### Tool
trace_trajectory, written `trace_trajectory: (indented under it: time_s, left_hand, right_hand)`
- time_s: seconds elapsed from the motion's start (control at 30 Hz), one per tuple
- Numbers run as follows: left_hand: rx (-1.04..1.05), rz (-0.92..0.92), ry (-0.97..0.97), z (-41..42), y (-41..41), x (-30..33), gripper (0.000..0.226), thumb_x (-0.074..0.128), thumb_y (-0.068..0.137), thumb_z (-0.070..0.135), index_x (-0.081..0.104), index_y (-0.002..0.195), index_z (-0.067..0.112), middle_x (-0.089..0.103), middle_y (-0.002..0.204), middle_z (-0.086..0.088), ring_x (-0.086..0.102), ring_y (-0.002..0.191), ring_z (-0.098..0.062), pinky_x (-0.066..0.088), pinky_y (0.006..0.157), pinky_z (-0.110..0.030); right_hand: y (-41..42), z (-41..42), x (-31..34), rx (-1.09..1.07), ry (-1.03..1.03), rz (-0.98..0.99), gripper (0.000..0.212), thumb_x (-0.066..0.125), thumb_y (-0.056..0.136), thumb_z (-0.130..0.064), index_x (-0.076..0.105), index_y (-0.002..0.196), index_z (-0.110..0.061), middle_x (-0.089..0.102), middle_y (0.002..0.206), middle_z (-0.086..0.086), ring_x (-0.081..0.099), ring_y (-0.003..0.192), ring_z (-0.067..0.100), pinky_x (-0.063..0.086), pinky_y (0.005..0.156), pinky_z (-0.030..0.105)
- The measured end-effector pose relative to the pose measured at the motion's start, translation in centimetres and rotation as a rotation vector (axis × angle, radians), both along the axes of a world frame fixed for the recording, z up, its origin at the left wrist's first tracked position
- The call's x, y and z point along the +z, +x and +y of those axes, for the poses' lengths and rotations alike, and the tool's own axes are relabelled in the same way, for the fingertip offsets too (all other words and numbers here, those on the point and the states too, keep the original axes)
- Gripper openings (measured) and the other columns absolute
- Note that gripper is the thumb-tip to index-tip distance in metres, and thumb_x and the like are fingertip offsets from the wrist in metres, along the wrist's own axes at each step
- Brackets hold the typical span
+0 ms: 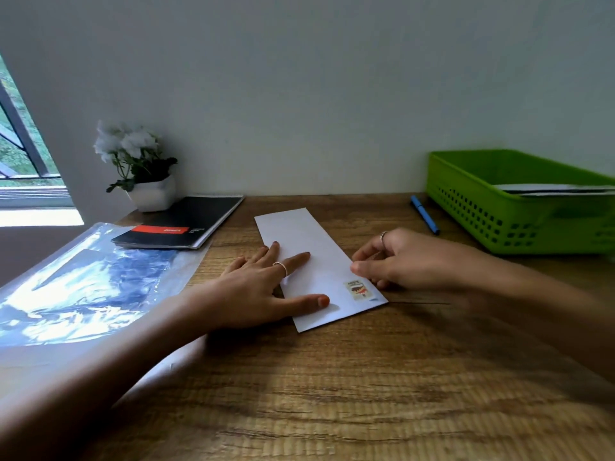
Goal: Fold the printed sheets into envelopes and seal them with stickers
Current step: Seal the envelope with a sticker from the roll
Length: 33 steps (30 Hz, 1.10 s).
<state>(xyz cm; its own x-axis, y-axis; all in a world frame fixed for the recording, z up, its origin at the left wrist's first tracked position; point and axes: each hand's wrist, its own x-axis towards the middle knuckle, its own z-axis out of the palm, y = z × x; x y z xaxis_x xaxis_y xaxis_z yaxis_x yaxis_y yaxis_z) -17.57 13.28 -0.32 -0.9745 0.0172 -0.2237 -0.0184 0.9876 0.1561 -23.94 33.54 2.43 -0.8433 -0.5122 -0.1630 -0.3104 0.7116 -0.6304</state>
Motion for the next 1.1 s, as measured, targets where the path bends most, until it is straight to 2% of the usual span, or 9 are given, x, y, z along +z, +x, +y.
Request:
trace_trajectory:
  time_s: [0.17, 0.33, 0.53, 0.63, 0.7, 0.8, 0.9, 1.03, 1.1]
  left_hand:
    - [0.001, 0.004, -0.003, -0.1, 0.1, -0.1, 0.093, 0.024, 0.063, 0.083, -0.009, 0.142, 0.05, -0.015, 0.157, -0.002, -0.011, 0.144, -0.016, -0.004, 0.118, -0.041]
    - [0.008, 0.026, 0.023, 0.1, 0.0, -0.1, 0.097, 0.023, 0.063, 0.083, -0.014, 0.143, 0.044, -0.014, 0.157, 0.0, -0.007, 0.145, -0.017, 0.001, 0.118, -0.045]
    - [-0.019, 0.049, 0.027, -0.1, -0.1, 0.0, 0.1, 0.017, 0.061, 0.088, -0.015, 0.143, 0.042, -0.012, 0.157, 0.004, -0.006, 0.145, -0.017, 0.004, 0.118, -0.048]
    - [-0.021, 0.044, 0.074, 0.5, -0.1, 0.8, 0.097, 0.019, 0.065, 0.085, -0.011, 0.146, 0.038, -0.007, 0.158, 0.005, 0.007, 0.145, -0.02, 0.013, 0.117, -0.046]
    - [0.003, 0.099, 0.119, 1.5, 0.1, 1.6, 0.087, 0.023, 0.076, 0.073, 0.009, 0.149, 0.027, 0.0, 0.158, 0.005, 0.021, 0.142, -0.021, 0.022, 0.115, -0.04]
    - [0.022, 0.292, 0.127, 2.5, -0.3, 2.4, 0.052, 0.028, 0.095, 0.052, 0.045, 0.127, 0.015, 0.021, 0.155, -0.005, 0.034, 0.135, -0.026, 0.03, 0.106, -0.035]
    - [0.025, 0.35, 0.053, 2.8, -1.7, 3.0, 0.069, 0.038, 0.092, 0.055, 0.022, 0.146, 0.014, 0.021, 0.155, -0.003, 0.031, 0.138, -0.025, 0.032, 0.11, -0.042]
    - [-0.041, 0.303, -0.005, 4.4, -3.8, 3.8, 0.081, 0.052, 0.082, 0.062, 0.024, 0.146, 0.022, 0.035, 0.15, -0.003, 0.037, 0.134, -0.023, 0.036, 0.107, -0.046]
    - [-0.105, 0.207, -0.007, 5.6, -4.6, 4.2, 0.08, 0.056, 0.08, 0.06, 0.027, 0.145, 0.022, 0.036, 0.149, -0.001, 0.037, 0.134, -0.021, 0.033, 0.11, -0.043]
  right_hand:
    - [-0.2, -0.6, -0.6, -0.187, -0.343, -0.284, 0.031, 0.073, 0.079, -0.019, 0.06, 0.108, -0.019, 0.062, 0.116, 0.005, 0.054, 0.112, 0.021, 0.046, 0.098, 0.038]
    - [0.1, -0.6, -0.7, -0.134, -0.629, -0.496, 0.047, 0.067, 0.076, 0.006, 0.059, 0.113, -0.023, 0.057, 0.124, 0.014, 0.062, 0.103, 0.024, 0.053, 0.08, 0.028]
    - [1.1, -1.0, -0.7, -0.085, -0.468, -0.401, 0.046, 0.061, 0.084, 0.003, 0.058, 0.123, -0.021, 0.047, 0.131, 0.006, 0.062, 0.089, 0.016, 0.05, 0.059, 0.019]
    - [1.4, -0.4, -0.7, -0.096, -0.481, -0.289, 0.055, 0.061, 0.085, 0.001, 0.05, 0.133, -0.023, 0.045, 0.136, 0.006, 0.062, 0.086, 0.017, 0.049, 0.058, 0.018]
    - [1.5, 0.3, -0.1, -0.104, -0.51, -0.195, 0.057, 0.061, 0.086, 0.0, 0.048, 0.136, -0.024, 0.047, 0.136, 0.005, 0.063, 0.091, 0.017, 0.049, 0.058, 0.018]
    - [1.9, 2.0, 1.1, -0.108, -0.567, -0.077, 0.056, 0.059, 0.087, 0.003, 0.048, 0.136, -0.022, 0.046, 0.136, 0.001, 0.061, 0.094, 0.017, 0.049, 0.056, 0.016]
    - [2.4, 4.5, 2.8, -0.134, -0.625, -0.02, 0.055, 0.057, 0.088, 0.005, 0.049, 0.135, -0.021, 0.04, 0.144, -0.002, 0.06, 0.095, 0.012, 0.049, 0.056, 0.013]
    - [2.5, 8.5, 5.0, -0.225, -0.734, -0.057, 0.05, 0.055, 0.087, 0.006, 0.053, 0.132, -0.017, 0.046, 0.139, 0.001, 0.056, 0.066, 0.006, 0.047, 0.05, 0.013]
    - [2.1, 10.4, 6.0, -0.277, -0.801, -0.08, 0.047, 0.055, 0.086, 0.008, 0.056, 0.129, -0.01, 0.057, 0.123, 0.002, 0.056, 0.068, 0.007, 0.048, 0.049, 0.012]
